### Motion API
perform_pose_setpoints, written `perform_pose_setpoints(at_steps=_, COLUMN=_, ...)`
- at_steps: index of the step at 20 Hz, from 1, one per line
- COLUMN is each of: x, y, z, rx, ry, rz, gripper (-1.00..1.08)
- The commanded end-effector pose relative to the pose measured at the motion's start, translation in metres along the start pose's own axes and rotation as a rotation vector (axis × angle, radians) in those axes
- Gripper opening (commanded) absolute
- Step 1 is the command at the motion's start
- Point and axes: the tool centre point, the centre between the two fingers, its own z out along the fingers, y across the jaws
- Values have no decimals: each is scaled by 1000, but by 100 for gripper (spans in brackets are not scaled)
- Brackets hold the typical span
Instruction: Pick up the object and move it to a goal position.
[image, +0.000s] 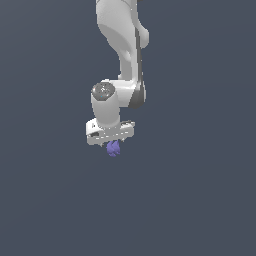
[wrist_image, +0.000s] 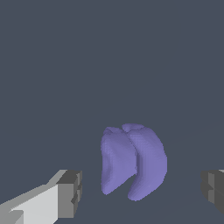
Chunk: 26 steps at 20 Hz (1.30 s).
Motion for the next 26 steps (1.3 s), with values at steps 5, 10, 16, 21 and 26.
perform_pose_setpoints(at_steps=5, x=-1, y=1, z=3, rx=0, ry=0, rz=-5, gripper=100)
perform_pose_setpoints(at_steps=10, x=-1, y=1, z=19, rx=0, ry=0, rz=-7, gripper=100)
perform_pose_setpoints(at_steps=16, x=-2, y=1, z=46, rx=0, ry=1, rz=-9, gripper=100)
perform_pose_setpoints(at_steps=21, x=-1, y=1, z=53, rx=0, ry=1, rz=-9, gripper=100)
perform_pose_setpoints(at_steps=26, x=-1, y=1, z=53, rx=0, ry=1, rz=-9, gripper=-100)
